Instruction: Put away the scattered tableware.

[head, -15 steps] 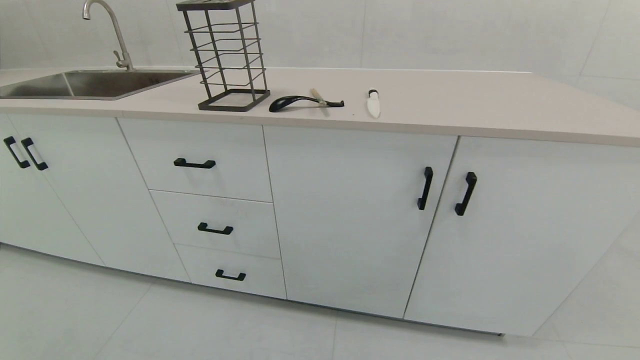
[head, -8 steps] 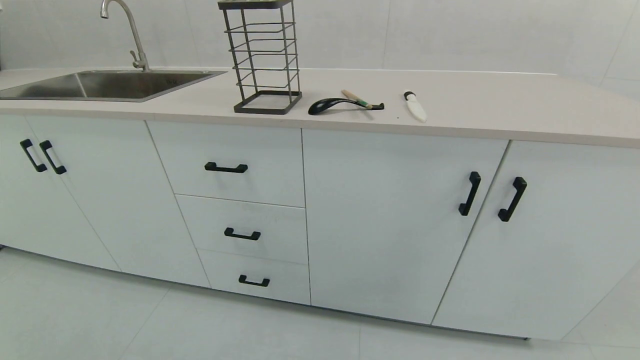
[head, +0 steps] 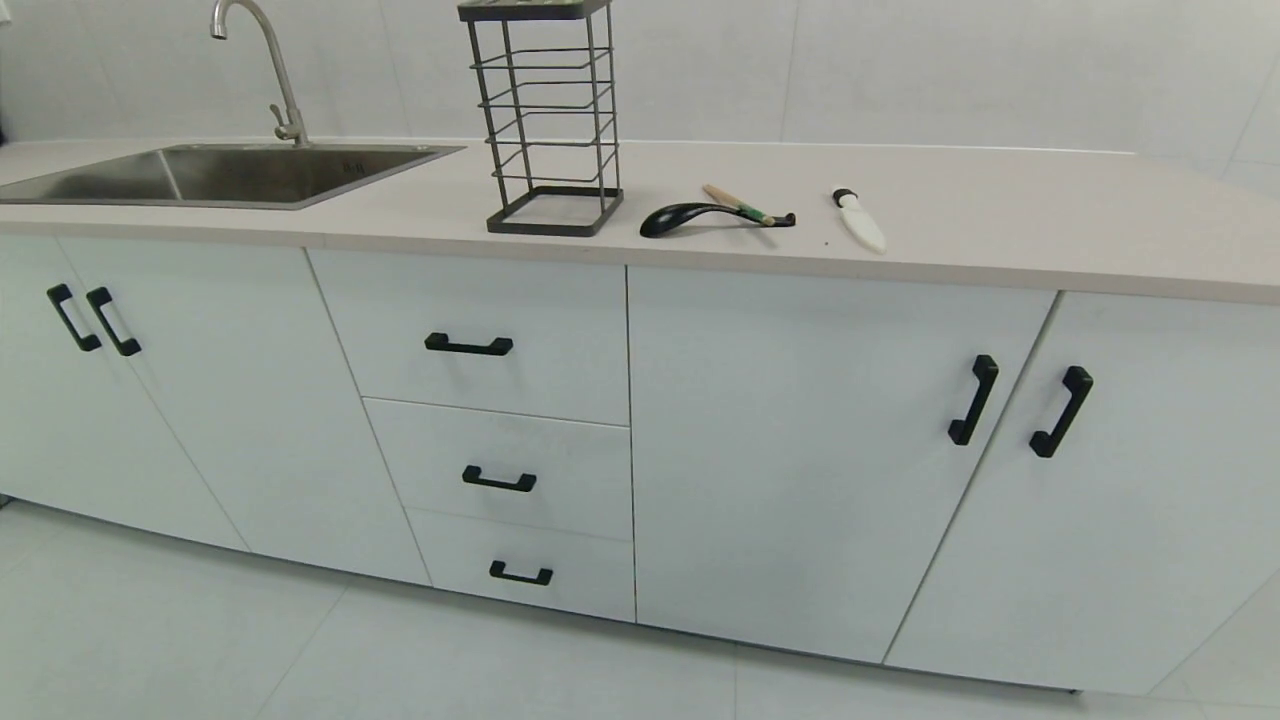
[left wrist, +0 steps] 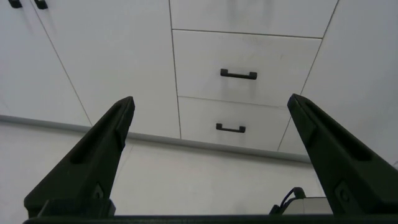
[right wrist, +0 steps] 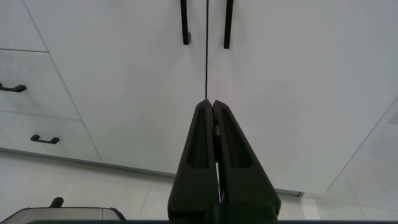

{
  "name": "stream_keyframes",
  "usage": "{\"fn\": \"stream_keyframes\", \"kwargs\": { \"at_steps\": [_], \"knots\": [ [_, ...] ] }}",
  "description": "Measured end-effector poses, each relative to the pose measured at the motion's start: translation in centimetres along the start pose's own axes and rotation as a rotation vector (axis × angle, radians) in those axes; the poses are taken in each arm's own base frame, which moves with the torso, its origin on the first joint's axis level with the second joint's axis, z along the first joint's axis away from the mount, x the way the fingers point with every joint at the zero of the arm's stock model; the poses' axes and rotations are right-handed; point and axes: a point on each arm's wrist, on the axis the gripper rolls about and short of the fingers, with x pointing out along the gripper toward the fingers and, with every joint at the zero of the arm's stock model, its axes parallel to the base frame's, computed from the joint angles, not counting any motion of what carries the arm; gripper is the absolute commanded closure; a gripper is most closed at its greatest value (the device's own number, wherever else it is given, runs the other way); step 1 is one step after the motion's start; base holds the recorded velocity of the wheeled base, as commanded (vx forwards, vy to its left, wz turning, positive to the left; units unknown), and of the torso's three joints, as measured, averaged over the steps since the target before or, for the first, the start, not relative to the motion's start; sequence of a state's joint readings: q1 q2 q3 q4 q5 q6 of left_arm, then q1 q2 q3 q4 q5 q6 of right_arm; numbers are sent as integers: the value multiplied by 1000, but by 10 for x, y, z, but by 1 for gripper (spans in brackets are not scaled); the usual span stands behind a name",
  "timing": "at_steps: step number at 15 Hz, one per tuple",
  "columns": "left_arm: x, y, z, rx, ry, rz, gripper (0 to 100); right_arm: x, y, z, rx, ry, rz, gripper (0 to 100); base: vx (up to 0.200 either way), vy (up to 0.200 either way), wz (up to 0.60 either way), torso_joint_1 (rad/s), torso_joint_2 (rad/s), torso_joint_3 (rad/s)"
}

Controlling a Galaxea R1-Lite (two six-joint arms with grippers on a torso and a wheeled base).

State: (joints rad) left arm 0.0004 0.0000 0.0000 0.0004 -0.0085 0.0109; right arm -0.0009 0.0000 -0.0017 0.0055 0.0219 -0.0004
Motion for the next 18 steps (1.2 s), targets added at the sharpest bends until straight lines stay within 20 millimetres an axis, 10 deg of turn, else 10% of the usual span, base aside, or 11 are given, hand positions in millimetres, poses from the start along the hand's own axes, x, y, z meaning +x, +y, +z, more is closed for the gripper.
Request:
{"fn": "stream_keyframes", "kwargs": {
  "at_steps": [18],
  "knots": [
    [0,0,0,3,0,-5,0,0,0,0,-1,0,3,100,11,33,0,0,0,1]
  ]
}}
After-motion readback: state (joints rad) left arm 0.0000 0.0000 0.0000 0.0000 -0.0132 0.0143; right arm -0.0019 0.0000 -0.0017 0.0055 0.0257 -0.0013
